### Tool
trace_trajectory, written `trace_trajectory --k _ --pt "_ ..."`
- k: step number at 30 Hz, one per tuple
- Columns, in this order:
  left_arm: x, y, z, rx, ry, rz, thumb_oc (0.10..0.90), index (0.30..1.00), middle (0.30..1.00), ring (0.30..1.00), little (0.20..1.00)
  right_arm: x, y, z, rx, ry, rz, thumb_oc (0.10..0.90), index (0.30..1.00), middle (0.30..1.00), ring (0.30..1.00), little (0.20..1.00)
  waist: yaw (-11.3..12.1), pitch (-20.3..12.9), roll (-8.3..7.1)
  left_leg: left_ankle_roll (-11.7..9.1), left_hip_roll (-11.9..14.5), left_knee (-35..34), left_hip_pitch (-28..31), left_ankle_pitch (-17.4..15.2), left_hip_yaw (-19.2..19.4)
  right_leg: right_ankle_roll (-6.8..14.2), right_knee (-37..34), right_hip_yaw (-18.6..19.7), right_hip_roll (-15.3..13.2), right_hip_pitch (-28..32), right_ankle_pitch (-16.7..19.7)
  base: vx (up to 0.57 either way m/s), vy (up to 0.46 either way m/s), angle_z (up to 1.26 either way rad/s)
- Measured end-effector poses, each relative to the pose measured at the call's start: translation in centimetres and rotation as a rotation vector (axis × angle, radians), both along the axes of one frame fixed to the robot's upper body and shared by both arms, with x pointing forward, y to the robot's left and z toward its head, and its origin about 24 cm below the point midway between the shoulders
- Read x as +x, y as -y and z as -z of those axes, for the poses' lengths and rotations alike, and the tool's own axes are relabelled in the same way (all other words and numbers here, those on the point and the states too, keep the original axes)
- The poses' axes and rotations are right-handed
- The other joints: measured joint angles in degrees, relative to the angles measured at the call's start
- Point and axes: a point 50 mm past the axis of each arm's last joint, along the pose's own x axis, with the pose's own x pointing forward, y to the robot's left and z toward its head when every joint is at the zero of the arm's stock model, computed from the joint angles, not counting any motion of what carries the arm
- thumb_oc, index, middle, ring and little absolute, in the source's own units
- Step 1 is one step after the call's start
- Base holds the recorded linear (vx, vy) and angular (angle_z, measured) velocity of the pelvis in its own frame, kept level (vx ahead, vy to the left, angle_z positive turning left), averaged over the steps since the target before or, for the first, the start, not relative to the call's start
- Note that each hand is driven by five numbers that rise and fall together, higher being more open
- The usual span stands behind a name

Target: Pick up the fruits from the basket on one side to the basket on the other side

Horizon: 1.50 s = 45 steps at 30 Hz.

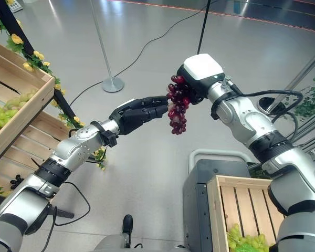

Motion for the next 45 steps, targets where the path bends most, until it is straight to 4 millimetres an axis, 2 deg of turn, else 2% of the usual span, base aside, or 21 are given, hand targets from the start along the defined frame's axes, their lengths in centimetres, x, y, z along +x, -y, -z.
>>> trace_trajectory --k 5,14,18,22,30,35,42,45 --pt "-0.1 -0.1 0.8 0.010 -0.048 0.046 0.800 0.900 0.900 0.900 0.900 0.0 -0.2 0.1 -0.002 -0.009 -0.005 0.400 0.300 0.300 0.300 0.300 0.0 -0.1 -0.25 0.0 0.0 0.0 0.1 0.0 0.1 0.0 0.0 0.3 0.0 0.0 0.0 0.00 0.003 -0.01" --pt "-1.3 0.8 1.6 -0.100 -0.161 0.295 0.800 0.900 0.900 0.900 0.900 0.0 -0.4 0.1 -0.001 -0.023 -0.010 0.400 0.300 0.300 0.300 0.300 -0.2 -0.1 -0.29 0.0 0.2 0.0 0.5 0.0 0.7 -0.1 0.0 1.0 0.0 0.0 0.2 0.03 0.014 -0.03" --pt "-1.9 2.0 1.4 -0.176 -0.167 0.412 0.800 0.900 0.900 0.900 0.900 0.1 -1.6 0.6 0.021 -0.033 -0.045 0.400 0.300 0.300 0.300 0.300 -0.2 -0.1 -0.31 0.0 0.4 0.0 0.9 -0.2 1.5 -0.1 0.0 1.7 -0.1 0.0 0.3 0.02 0.010 -0.08" --pt "-2.2 3.2 1.5 -0.205 -0.170 0.455 0.800 0.900 0.900 0.900 0.900 0.0 -3.1 1.3 0.037 -0.056 -0.093 0.400 0.300 0.300 0.300 0.300 -0.9 -0.3 -0.54 0.0 0.5 0.0 1.0 -0.2 1.5 -0.1 0.0 1.7 0.1 0.1 0.3 0.00 0.001 -0.01" --pt "-1.8 2.7 1.6 -0.176 -0.176 0.378 0.800 0.900 0.900 0.900 0.900 -0.3 -4.0 1.7 -0.011 -0.127 -0.131 0.400 0.300 0.300 0.300 0.300 -1.3 -0.4 -0.72 0.0 0.5 0.0 1.1 -0.2 1.5 -0.1 0.0 1.7 0.1 0.2 0.3 0.00 0.000 0.00" --pt "-1.4 2.2 1.9 -0.073 -0.142 0.288 0.800 0.900 0.900 0.900 0.900 -0.4 -4.1 1.6 -0.019 -0.136 -0.124 0.400 0.300 0.300 0.300 0.300 -1.3 -0.4 -0.72 0.0 0.5 0.0 1.2 -0.2 1.5 -0.1 0.0 1.7 0.1 0.2 0.3 0.00 0.000 0.00" --pt "-0.9 0.9 1.1 0.164 0.067 0.193 0.800 0.900 0.900 0.900 0.900 -0.2 -3.0 1.3 -0.016 -0.133 -0.043 0.400 0.300 0.300 0.300 0.300 -1.2 -0.4 -0.72 0.0 0.6 0.0 1.2 -0.2 1.4 -0.1 -0.1 1.7 0.1 0.2 0.3 0.00 0.000 0.00" --pt "-0.8 -0.3 -0.3 0.287 0.204 0.104 0.800 0.900 0.900 0.900 0.900 -0.1 -2.1 1.0 -0.020 -0.124 -0.001 0.400 0.300 0.300 0.300 0.300 -1.1 -0.4 -0.73 0.0 0.5 0.0 1.1 -0.2 1.3 -0.1 -0.1 1.6 0.1 0.2 0.3 0.00 0.000 0.00"
